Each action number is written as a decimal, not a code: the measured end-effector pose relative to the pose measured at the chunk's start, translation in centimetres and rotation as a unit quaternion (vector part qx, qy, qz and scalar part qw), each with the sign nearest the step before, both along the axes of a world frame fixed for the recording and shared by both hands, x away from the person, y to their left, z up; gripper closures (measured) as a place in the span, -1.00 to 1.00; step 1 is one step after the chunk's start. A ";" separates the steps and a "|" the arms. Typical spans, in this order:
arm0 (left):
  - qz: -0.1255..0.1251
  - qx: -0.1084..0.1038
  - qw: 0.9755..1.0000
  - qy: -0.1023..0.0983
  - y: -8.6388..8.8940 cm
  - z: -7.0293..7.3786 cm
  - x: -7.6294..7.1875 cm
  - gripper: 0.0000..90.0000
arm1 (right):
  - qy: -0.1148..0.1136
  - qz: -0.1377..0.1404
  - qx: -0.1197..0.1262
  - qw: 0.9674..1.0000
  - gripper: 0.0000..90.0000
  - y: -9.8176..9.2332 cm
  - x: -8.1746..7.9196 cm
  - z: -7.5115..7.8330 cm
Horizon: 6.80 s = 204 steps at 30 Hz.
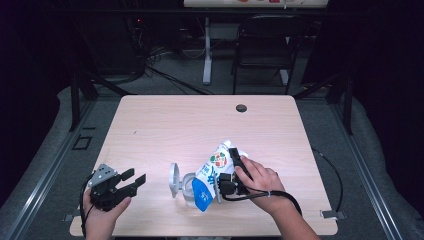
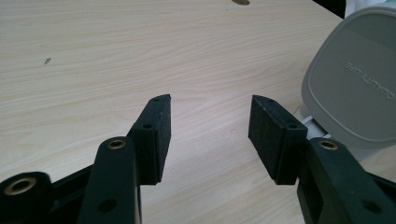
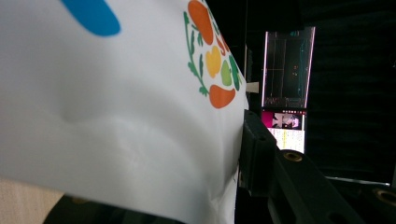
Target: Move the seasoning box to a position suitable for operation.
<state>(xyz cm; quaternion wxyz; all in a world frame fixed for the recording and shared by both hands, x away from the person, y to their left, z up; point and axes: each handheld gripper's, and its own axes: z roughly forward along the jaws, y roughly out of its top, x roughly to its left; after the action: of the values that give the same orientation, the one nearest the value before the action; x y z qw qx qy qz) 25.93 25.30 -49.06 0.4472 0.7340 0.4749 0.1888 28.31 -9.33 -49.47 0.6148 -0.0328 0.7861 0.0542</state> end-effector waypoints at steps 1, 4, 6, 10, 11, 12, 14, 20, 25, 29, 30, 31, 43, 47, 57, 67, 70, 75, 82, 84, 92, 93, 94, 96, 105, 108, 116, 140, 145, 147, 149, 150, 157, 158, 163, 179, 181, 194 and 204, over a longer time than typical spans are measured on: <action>0.000 0.000 1.000 0.000 0.0 0.0 0.0 0.11 | 0.000 -0.001 -0.001 1.000 0.57 0.0 0.0 0.0; 0.000 0.000 1.000 0.000 0.0 0.0 0.0 0.11 | -0.001 0.001 -0.002 1.000 0.58 0.0 0.0 0.1; 0.000 0.000 1.000 0.001 0.0 0.0 0.0 0.11 | -0.001 0.001 -0.002 1.000 0.58 0.0 0.0 0.1; 0.000 0.000 1.000 0.000 0.0 0.0 0.0 0.11 | -0.002 0.004 0.001 1.000 0.59 0.0 0.0 0.0; 0.000 0.000 1.000 0.000 0.0 0.0 0.0 0.11 | -0.003 0.005 0.000 1.000 0.59 0.0 -0.1 0.1; 0.000 0.000 1.000 0.000 0.0 0.0 0.0 0.11 | -0.003 0.005 -0.001 1.000 0.60 0.0 -0.1 0.1; 0.000 0.000 1.000 0.000 0.0 0.0 0.0 0.11 | -0.003 0.003 -0.004 1.000 0.60 0.0 -0.1 0.1; 0.001 -0.001 1.000 0.001 0.0 0.0 0.0 0.11 | -0.004 0.005 -0.006 1.000 0.61 0.0 -0.1 0.1; 0.001 -0.001 1.000 0.001 0.0 0.0 0.0 0.11 | -0.008 0.011 -0.004 1.000 0.61 0.1 -0.1 0.0; 0.001 -0.002 1.000 0.000 0.0 0.0 0.0 0.11 | -0.010 0.011 -0.008 1.000 0.62 0.1 -0.2 0.0; 0.001 -0.002 1.000 0.000 0.0 0.0 0.0 0.11 | -0.010 0.012 -0.009 1.000 0.62 0.1 -0.2 0.0; 0.001 -0.002 1.000 0.000 0.0 0.0 0.0 0.11 | -0.010 0.012 -0.009 1.000 0.62 0.1 -0.2 0.0; 0.001 -0.001 1.000 0.000 0.0 0.0 0.0 0.11 | -0.017 0.016 -0.020 1.000 0.63 0.1 -0.4 -0.1; 0.000 0.000 1.000 0.000 0.0 0.0 0.0 0.11 | -0.018 0.016 -0.021 0.999 0.63 0.1 -0.4 -0.1; 0.001 -0.002 1.000 0.001 0.1 -0.1 0.0 0.11 | -0.020 0.020 -0.027 0.999 0.65 0.1 -0.4 -0.1; 0.002 -0.002 1.000 0.001 0.1 -0.1 0.1 0.11 | -0.026 0.022 -0.035 0.999 0.67 0.1 -0.5 -0.2; 0.001 -0.001 1.000 0.001 0.1 -0.1 0.1 0.11 | -0.030 0.027 -0.037 0.998 0.67 0.1 -0.5 -0.1; 0.001 -0.001 1.000 0.001 0.1 -0.1 0.1 0.11 | -0.035 0.027 -0.043 0.998 0.67 0.0 -0.6 -0.1; 0.001 -0.001 1.000 0.001 0.1 -0.1 0.1 0.11 | -0.038 0.028 -0.045 0.998 0.68 0.0 -0.7 0.0; 0.001 -0.001 1.000 0.001 0.1 -0.1 0.1 0.11 | -0.039 0.028 -0.047 0.998 0.68 0.1 -0.7 0.0; 0.001 -0.001 1.000 0.001 0.1 -0.1 0.1 0.11 | -0.043 0.028 -0.053 0.997 0.68 0.2 -0.8 0.2; 0.001 -0.001 1.000 0.001 0.1 -0.1 0.1 0.11 | -0.044 0.032 -0.050 0.997 0.68 0.1 -0.7 0.2; 0.001 -0.001 1.000 0.001 0.1 -0.1 0.1 0.11 | -0.044 0.033 -0.049 0.997 0.68 0.1 -0.7 0.2; 0.001 -0.001 1.000 0.001 0.1 -0.1 0.1 0.11 | -0.045 0.031 -0.054 0.997 0.68 0.2 -0.7 0.2; 0.002 -0.001 1.000 0.001 0.1 -0.1 0.1 0.11 | -0.046 0.034 -0.050 0.997 0.68 0.2 -0.7 0.2; 0.001 -0.001 1.000 0.001 0.1 -0.1 0.1 0.11 | -0.047 0.035 -0.052 0.997 0.68 0.2 -0.7 0.2; 0.002 -0.003 1.000 0.001 0.1 -0.1 0.1 0.11 | -0.049 0.040 -0.052 0.997 0.68 0.2 -0.8 0.3; 0.003 -0.002 1.000 0.001 0.1 -0.1 0.1 0.11 | -0.055 0.041 -0.058 0.996 0.69 0.4 -0.9 0.5; 0.003 -0.002 1.000 0.001 0.1 -0.1 0.1 0.11 | -0.056 0.041 -0.059 0.996 0.69 0.4 -0.9 0.5; 0.003 -0.002 1.000 0.001 0.1 -0.1 0.1 0.11 | -0.056 0.042 -0.058 0.996 0.69 0.4 -0.9 0.5; 0.003 -0.002 1.000 0.001 0.1 -0.1 0.1 0.11 | -0.057 0.042 -0.059 0.996 0.69 0.4 -0.9 0.5; 0.003 -0.002 1.000 0.001 0.1 -0.1 0.1 0.11 | -0.057 0.042 -0.059 0.996 0.69 0.4 -0.9 0.5; 0.003 -0.002 1.000 0.001 0.1 -0.1 0.1 0.11 | -0.057 0.045 -0.058 0.996 0.69 0.4 -0.9 0.6; 0.003 -0.002 1.000 0.001 0.1 -0.1 0.1 0.11 | -0.057 0.045 -0.058 0.996 0.69 0.4 -0.9 0.6; 0.003 -0.002 1.000 0.001 0.1 -0.1 0.1 0.11 | -0.058 0.046 -0.057 0.996 0.69 0.4 -0.9 0.6; 0.003 -0.002 1.000 0.002 0.1 -0.2 0.1 0.11 | -0.045 0.037 -0.037 0.998 0.70 0.2 -0.8 0.5; 0.003 -0.004 1.000 0.003 0.1 -0.2 0.1 0.11 | -0.043 0.033 -0.040 0.998 0.70 0.2 -0.9 0.5; 0.004 -0.004 1.000 0.003 0.1 -0.2 0.1 0.11 | -0.010 0.031 0.015 0.999 0.70 -0.2 -0.6 -0.1; 0.003 -0.002 1.000 0.003 0.1 -0.2 0.1 0.11 | 0.016 0.022 0.047 0.999 0.70 -0.4 -0.8 -1.1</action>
<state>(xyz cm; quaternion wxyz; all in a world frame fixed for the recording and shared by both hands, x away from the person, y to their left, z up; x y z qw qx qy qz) 26.03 25.38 -49.27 0.4466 0.7322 0.4791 0.1868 27.49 -9.76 -50.60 0.6018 -0.0199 0.7914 0.1050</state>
